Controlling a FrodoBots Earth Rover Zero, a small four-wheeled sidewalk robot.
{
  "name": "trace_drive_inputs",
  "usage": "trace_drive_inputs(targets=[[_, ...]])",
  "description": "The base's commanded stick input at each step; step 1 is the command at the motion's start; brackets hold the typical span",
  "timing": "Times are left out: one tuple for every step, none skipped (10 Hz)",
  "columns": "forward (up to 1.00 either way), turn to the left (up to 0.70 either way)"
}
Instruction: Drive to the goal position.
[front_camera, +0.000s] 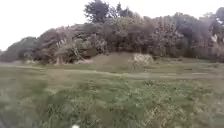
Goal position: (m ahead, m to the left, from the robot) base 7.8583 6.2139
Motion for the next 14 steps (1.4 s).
trace_drive_inputs(targets=[[0.7, 0.0], [0.7, 0.0], [0.7, 0.0], [0.7, 0.0], [0.7, 0.0], [0.7, 0.0], [0.7, 0.0], [0.7, 0.0], [0.7, 0.0], [0.7, 0.0], [0.7, 0.0], [0.7, 0.0], [0.7, 0.01], [0.7, 0.03]])
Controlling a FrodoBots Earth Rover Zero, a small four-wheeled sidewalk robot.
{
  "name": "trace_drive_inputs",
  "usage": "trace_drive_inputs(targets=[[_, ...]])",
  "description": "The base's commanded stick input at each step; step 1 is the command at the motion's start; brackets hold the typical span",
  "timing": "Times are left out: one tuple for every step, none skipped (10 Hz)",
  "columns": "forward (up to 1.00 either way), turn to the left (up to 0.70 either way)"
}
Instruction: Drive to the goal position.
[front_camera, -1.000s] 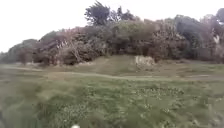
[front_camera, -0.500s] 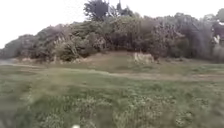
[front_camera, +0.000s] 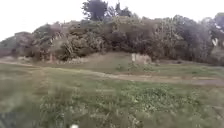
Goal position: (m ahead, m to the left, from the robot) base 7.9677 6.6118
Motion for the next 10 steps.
trace_drive_inputs(targets=[[0.7, 0.08], [0.7, 0.14], [0.7, 0.14], [0.7, 0.14], [0.7, 0.14], [0.7, 0.14], [0.7, 0.14], [0.7, 0.14], [0.7, 0.14], [0.7, 0.14]])
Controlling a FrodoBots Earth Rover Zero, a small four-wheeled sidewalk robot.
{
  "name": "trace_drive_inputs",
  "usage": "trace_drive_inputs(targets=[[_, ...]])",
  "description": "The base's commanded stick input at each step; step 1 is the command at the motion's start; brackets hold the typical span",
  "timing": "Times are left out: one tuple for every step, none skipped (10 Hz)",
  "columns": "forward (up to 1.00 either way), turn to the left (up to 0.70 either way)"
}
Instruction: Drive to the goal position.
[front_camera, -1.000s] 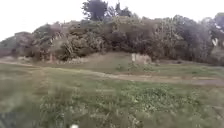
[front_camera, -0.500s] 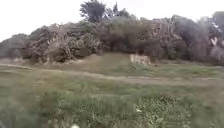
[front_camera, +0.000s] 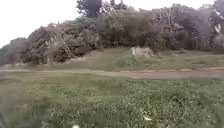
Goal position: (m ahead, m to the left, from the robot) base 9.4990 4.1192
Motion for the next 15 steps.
trace_drive_inputs(targets=[[0.7, 0.14], [0.7, 0.14], [0.7, 0.14], [0.7, 0.14], [0.7, 0.14], [0.7, 0.14], [0.7, 0.14], [0.7, 0.14], [0.7, 0.14], [0.7, 0.14], [0.7, 0.14], [0.7, 0.14], [0.7, 0.14], [0.7, 0.14], [0.7, 0.14]])
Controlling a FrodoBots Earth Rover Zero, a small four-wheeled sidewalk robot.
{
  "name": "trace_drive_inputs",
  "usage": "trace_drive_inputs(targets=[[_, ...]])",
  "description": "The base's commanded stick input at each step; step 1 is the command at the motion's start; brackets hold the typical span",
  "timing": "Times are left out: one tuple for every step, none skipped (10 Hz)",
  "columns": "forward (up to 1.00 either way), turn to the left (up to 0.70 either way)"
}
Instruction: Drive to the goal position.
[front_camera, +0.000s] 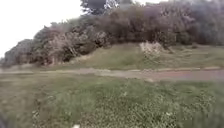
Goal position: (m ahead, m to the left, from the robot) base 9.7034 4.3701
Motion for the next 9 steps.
trace_drive_inputs(targets=[[0.7, 0.14], [0.7, 0.14], [0.7, 0.07], [0.7, 0.05], [0.7, 0.02], [0.7, 0.0], [0.7, 0.0], [0.7, 0.0], [0.7, 0.0]])
